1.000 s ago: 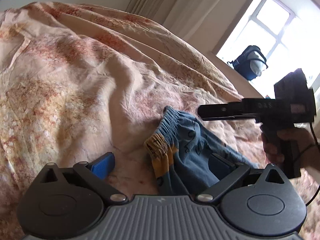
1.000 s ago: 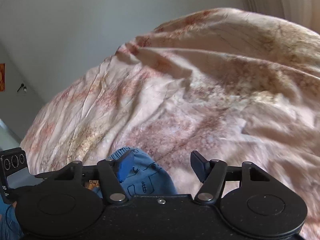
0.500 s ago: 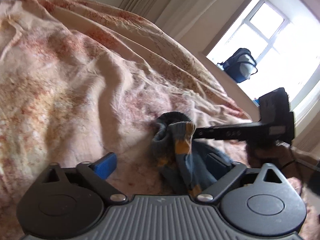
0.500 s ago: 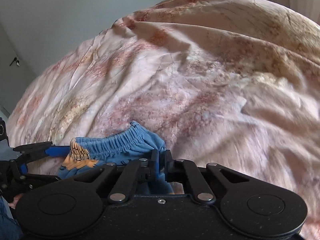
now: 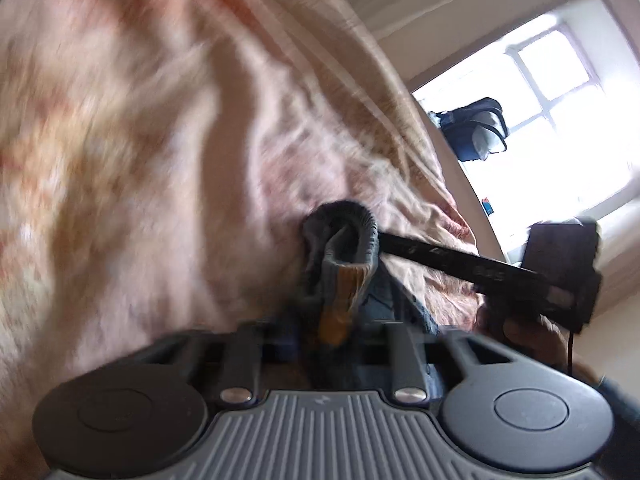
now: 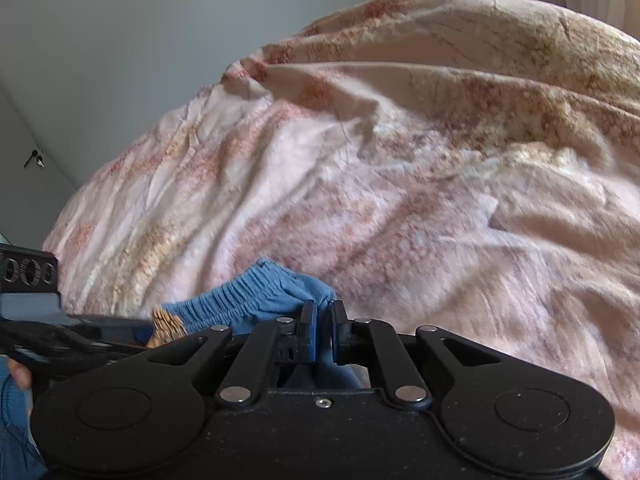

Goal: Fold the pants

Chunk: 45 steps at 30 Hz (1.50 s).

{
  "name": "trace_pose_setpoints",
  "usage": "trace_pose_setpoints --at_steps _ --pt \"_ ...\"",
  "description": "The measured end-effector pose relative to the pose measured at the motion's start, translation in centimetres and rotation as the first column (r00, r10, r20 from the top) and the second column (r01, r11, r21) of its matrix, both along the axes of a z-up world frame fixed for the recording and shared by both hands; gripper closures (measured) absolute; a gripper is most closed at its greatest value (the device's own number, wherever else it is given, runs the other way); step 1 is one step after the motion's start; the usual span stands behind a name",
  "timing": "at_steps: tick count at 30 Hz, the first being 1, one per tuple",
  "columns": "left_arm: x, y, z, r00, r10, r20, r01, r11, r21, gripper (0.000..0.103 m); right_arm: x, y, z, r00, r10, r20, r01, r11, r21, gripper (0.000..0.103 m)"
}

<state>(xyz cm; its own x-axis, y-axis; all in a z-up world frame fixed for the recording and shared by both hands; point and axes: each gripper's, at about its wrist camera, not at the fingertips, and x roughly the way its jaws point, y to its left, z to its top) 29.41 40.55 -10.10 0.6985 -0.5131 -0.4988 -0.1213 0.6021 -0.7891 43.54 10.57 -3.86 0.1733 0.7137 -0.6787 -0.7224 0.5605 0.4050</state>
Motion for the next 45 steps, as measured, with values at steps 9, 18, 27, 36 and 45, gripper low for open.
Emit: trace_pose_setpoints --at_steps 9,18,27,36,45 --pt "-2.7 -0.3 2.0 0.995 0.074 0.074 -0.079 0.994 0.081 0.09 -4.6 -0.8 3.3 0.969 -0.111 0.222 0.131 0.988 -0.08 0.044" --pt "-2.1 -0.1 1.5 0.996 0.087 0.011 -0.088 0.992 0.089 0.09 -5.5 -2.1 0.1 0.93 -0.107 0.353 0.229 0.918 -0.324 0.03" --pt "-1.3 -0.6 1.5 0.997 0.075 0.013 -0.077 0.988 0.131 0.09 -4.6 -0.4 3.0 0.939 -0.082 0.333 0.13 0.984 -0.124 0.03" --pt "-1.1 -0.4 1.4 0.998 0.062 0.017 -0.064 0.989 0.134 0.09 -1.3 2.4 1.0 0.908 -0.2 0.369 0.311 0.911 -0.271 0.035" --pt "-0.9 0.0 1.1 0.998 0.064 -0.001 -0.064 0.992 0.108 0.09 -9.0 -3.6 3.2 0.93 -0.163 0.331 0.23 0.957 -0.176 0.017"
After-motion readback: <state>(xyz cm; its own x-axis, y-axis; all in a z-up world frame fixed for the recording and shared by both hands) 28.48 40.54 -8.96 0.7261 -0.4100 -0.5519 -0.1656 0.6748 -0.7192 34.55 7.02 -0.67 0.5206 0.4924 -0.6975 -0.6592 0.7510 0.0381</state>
